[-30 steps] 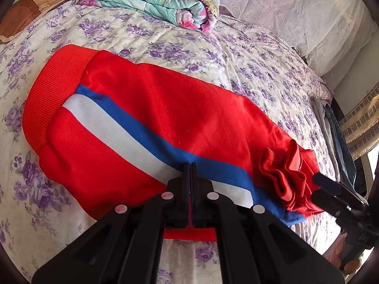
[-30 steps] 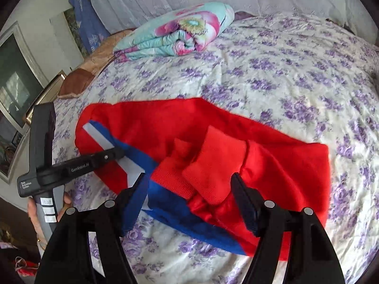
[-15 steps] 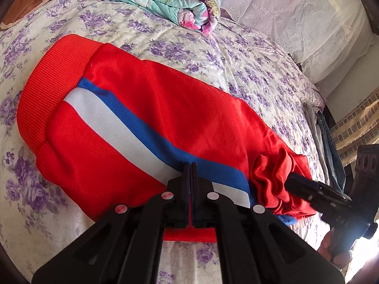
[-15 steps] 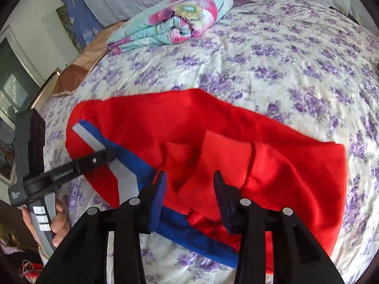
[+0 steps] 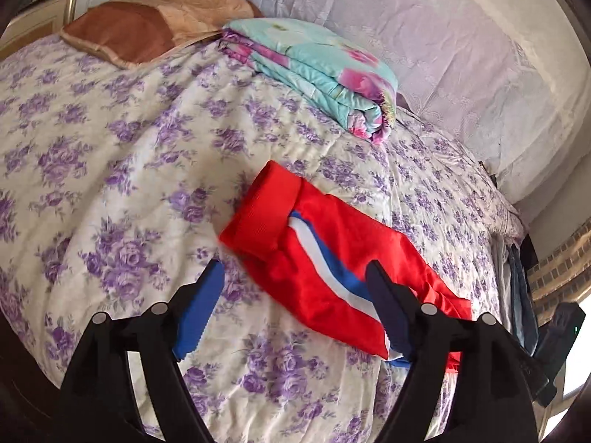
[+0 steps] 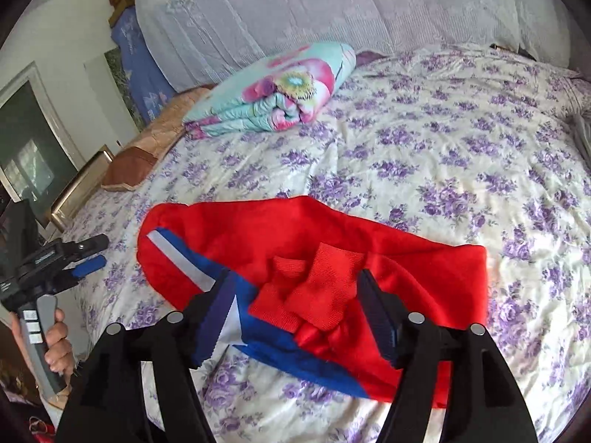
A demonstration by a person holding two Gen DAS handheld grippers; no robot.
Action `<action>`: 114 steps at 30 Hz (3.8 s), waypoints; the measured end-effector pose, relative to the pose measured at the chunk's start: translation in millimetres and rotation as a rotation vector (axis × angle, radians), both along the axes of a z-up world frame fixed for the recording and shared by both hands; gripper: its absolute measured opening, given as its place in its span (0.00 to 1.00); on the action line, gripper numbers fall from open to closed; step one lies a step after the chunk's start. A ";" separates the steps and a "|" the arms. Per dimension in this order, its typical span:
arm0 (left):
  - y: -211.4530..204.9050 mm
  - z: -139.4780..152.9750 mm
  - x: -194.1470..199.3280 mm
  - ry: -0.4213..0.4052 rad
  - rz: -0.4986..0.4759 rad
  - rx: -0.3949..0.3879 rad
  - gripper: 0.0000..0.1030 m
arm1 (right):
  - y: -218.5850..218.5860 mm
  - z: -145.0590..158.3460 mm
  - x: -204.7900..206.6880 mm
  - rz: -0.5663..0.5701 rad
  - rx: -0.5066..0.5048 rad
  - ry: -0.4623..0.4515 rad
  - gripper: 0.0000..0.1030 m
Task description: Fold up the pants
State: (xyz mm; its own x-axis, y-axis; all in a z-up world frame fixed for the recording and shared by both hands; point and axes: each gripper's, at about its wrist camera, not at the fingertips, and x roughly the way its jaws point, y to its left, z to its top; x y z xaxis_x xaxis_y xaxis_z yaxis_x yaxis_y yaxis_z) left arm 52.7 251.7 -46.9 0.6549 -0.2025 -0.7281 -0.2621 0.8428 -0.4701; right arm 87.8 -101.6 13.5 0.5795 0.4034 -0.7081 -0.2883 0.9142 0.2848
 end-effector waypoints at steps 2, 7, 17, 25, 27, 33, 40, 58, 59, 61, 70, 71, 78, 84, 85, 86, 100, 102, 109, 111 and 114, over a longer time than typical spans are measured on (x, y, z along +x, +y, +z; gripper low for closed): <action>7.3 -16.9 2.9 0.043 0.002 -0.069 0.77 | -14.0 4.1 -16.5 -0.022 0.007 -0.015 0.69; 5.7 -58.2 33.3 0.111 0.046 -0.165 0.77 | -44.2 -7.3 -43.0 -0.066 0.015 0.033 0.69; -12.9 -65.0 77.3 0.067 -0.007 -0.218 0.15 | -87.6 -36.9 -66.3 -0.185 0.036 0.109 0.69; -54.9 -11.4 29.8 -0.133 -0.049 0.076 0.15 | -14.7 -41.4 -24.7 0.032 0.056 0.122 0.68; -59.4 0.0 21.8 -0.162 -0.072 0.073 0.15 | 15.8 -40.9 -9.4 0.087 0.022 0.101 0.45; -58.0 -1.7 26.1 -0.136 -0.089 0.079 0.15 | 89.1 -80.7 23.9 0.210 -0.069 0.247 0.21; -44.3 -16.6 32.7 -0.115 -0.094 0.031 0.15 | 93.1 -66.0 48.0 0.181 -0.050 0.278 0.21; -94.7 21.4 28.8 -0.142 -0.175 0.177 0.16 | -31.1 -10.3 12.3 -0.031 0.038 0.086 0.39; -105.1 26.7 29.1 -0.148 -0.194 0.190 0.15 | -53.9 -8.6 0.9 -0.074 0.039 0.080 0.39; -132.5 37.0 31.9 -0.158 -0.251 0.217 0.15 | -99.2 -10.9 -19.8 -0.172 0.066 0.085 0.39; -330.1 -29.7 79.0 0.089 -0.654 0.343 0.18 | -212.4 -35.3 -87.9 -0.417 0.172 0.099 0.41; -347.2 -49.7 85.0 0.131 -0.674 0.372 0.20 | -214.9 -37.6 -90.1 -0.417 0.180 0.103 0.41; -367.8 -26.8 44.3 0.007 -0.825 0.333 0.67 | -212.4 -49.5 -87.7 -0.389 0.193 0.123 0.41; -301.5 22.9 34.4 -0.134 -0.643 0.313 0.79 | -183.3 -49.6 -69.0 -0.302 0.193 0.146 0.41; -290.9 17.6 42.6 -0.103 -0.613 0.316 0.77 | -175.4 -44.3 -66.4 -0.278 0.188 0.136 0.41; -280.1 8.9 52.5 -0.058 -0.591 0.290 0.70 | -165.7 -37.5 -62.8 -0.248 0.186 0.120 0.41; -250.7 -55.8 64.9 0.067 -0.590 0.134 0.17 | -95.9 -36.5 3.6 -0.192 0.017 0.122 0.37; -244.4 -58.5 66.3 0.063 -0.594 0.109 0.13 | -109.2 -54.3 3.5 -0.246 -0.020 0.158 0.34; -201.3 -28.7 47.8 0.000 -0.563 0.043 0.12 | -103.9 -26.6 14.4 -0.169 -0.047 0.154 0.47; -194.5 -21.5 41.8 -0.012 -0.568 0.013 0.12 | -84.8 -5.4 25.9 -0.088 -0.066 0.109 0.66; -201.2 -24.8 38.7 -0.007 -0.592 -0.014 0.12 | -39.0 6.2 55.8 0.105 -0.091 0.097 0.70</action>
